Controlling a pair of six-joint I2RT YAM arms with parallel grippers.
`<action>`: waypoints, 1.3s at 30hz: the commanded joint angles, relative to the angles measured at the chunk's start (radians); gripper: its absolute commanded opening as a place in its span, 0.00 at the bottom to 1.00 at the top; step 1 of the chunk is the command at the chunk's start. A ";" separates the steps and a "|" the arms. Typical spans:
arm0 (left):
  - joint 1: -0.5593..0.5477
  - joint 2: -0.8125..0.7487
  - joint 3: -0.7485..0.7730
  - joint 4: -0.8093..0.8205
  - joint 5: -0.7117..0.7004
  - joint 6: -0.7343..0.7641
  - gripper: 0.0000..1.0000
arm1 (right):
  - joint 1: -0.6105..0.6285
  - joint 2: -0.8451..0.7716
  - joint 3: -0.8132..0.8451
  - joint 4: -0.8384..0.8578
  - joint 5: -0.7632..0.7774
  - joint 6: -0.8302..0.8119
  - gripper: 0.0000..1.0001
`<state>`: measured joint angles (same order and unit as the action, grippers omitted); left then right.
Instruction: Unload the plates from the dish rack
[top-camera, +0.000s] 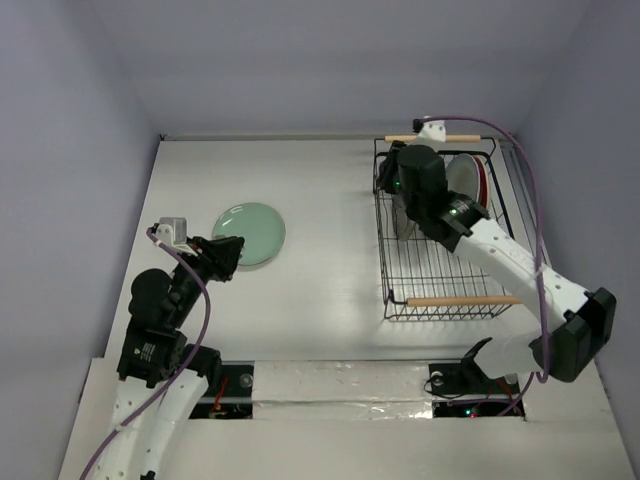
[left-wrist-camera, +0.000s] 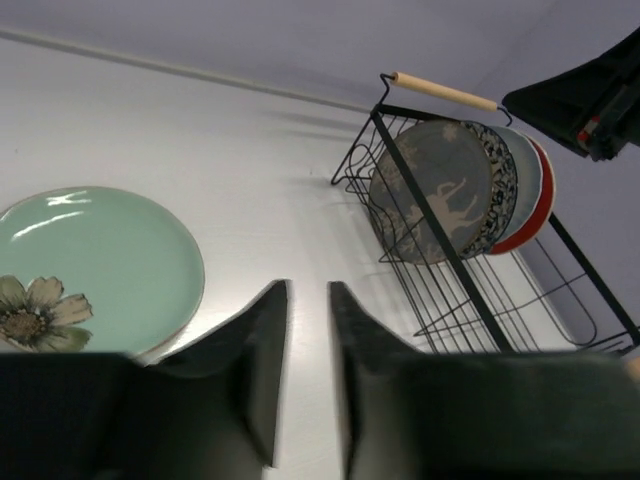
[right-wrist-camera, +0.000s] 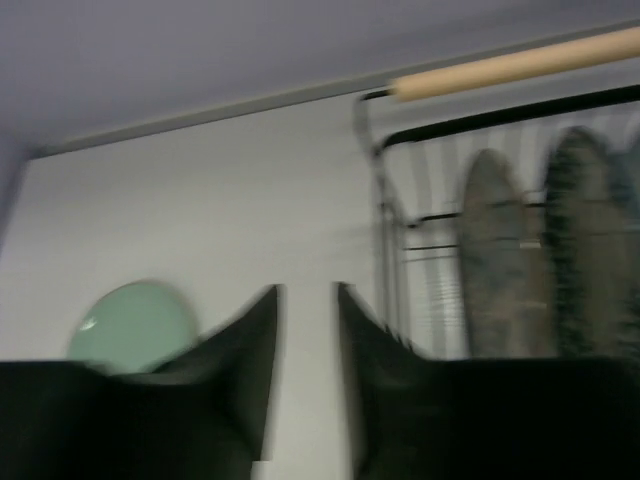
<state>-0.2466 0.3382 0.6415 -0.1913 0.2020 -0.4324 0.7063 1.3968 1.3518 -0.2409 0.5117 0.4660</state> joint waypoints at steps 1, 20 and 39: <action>0.004 0.004 -0.006 0.046 0.010 0.004 0.14 | -0.057 -0.061 -0.036 -0.191 0.180 -0.124 0.44; 0.004 0.005 -0.008 0.041 0.010 0.006 0.42 | -0.218 0.169 0.043 -0.305 0.237 -0.217 0.25; 0.004 0.001 -0.009 0.046 0.014 0.004 0.44 | -0.142 0.003 0.228 -0.322 0.422 -0.375 0.00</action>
<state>-0.2466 0.3393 0.6353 -0.1917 0.2058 -0.4286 0.5453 1.5330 1.4693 -0.6395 0.7898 0.1234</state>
